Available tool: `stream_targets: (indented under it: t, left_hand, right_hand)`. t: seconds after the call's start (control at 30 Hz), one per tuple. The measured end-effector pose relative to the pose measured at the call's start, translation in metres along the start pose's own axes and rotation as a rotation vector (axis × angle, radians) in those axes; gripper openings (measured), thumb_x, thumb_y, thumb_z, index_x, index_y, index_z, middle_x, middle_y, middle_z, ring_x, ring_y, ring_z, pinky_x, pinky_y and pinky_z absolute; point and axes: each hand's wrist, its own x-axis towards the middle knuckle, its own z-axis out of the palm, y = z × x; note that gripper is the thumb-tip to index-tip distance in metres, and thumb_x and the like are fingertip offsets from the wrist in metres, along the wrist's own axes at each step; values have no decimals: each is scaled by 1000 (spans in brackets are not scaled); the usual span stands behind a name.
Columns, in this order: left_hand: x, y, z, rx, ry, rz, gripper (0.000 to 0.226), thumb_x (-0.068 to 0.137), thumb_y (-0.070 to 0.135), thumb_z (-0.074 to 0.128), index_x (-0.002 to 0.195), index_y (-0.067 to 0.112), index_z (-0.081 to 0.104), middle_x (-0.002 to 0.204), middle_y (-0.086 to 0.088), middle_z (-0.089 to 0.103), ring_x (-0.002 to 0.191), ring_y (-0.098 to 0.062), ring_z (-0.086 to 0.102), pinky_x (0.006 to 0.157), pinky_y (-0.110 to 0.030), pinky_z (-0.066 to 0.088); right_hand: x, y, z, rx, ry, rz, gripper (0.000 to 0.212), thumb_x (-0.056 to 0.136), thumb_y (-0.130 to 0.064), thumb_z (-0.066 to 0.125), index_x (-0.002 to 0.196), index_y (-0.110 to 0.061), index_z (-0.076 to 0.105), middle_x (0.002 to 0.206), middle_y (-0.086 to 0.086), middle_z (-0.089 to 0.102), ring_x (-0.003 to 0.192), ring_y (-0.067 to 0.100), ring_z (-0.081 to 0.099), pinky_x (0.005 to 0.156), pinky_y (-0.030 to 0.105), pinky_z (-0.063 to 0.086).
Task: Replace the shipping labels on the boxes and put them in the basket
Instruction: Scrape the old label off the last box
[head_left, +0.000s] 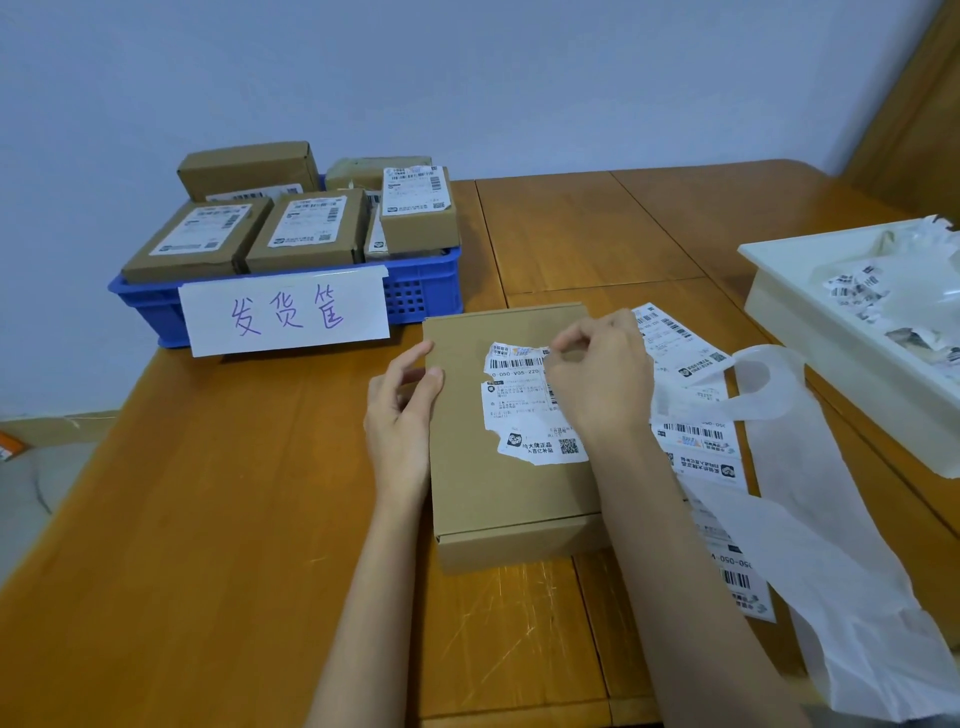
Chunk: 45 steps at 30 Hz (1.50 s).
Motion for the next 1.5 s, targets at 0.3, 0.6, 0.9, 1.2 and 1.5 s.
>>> stream_targets:
  t: [0.3, 0.6, 0.9, 1.2, 1.5]
  left_hand:
    - [-1, 0, 1, -8, -7, -12, 30, 98, 25, 60, 127, 30, 65, 117, 6, 56, 99, -3, 58, 78, -18, 46]
    - [-1, 0, -1, 0, -10, -4, 31, 98, 26, 61, 127, 30, 65, 119, 3, 56, 101, -1, 57, 74, -8, 45]
    - [-1, 0, -1, 7, -21, -9, 30, 98, 27, 59, 128, 32, 64, 118, 5, 54, 100, -2, 57, 79, -17, 45]
    - [0, 0, 0, 19, -10, 13, 30, 97, 25, 61, 126, 31, 66, 114, 6, 56, 87, 17, 54, 73, -3, 42]
    - [-1, 1, -1, 28, -7, 6, 31, 97, 26, 61, 127, 31, 65, 111, 10, 54, 91, 10, 55, 75, -4, 42]
  right_hand:
    - [0, -3, 0, 63, 3, 11, 11, 86, -14, 57, 78, -22, 58, 99, -5, 45, 93, 23, 57, 93, 44, 44]
    - [4, 4, 7, -73, -54, -60, 10, 93, -23, 60, 99, -28, 68, 111, -2, 50, 100, 23, 56, 94, 36, 34]
    - [10, -4, 7, -232, -91, -87, 14, 97, -17, 48, 95, -21, 61, 114, -2, 49, 103, 24, 50, 89, 38, 33]
    - [11, 2, 1, 98, -74, -19, 23, 87, -11, 56, 103, -27, 64, 92, -9, 49, 76, 7, 49, 91, 39, 45]
    - [15, 1, 5, 40, -28, -67, 19, 86, -10, 66, 71, -22, 66, 90, -7, 49, 73, 13, 52, 75, 36, 48]
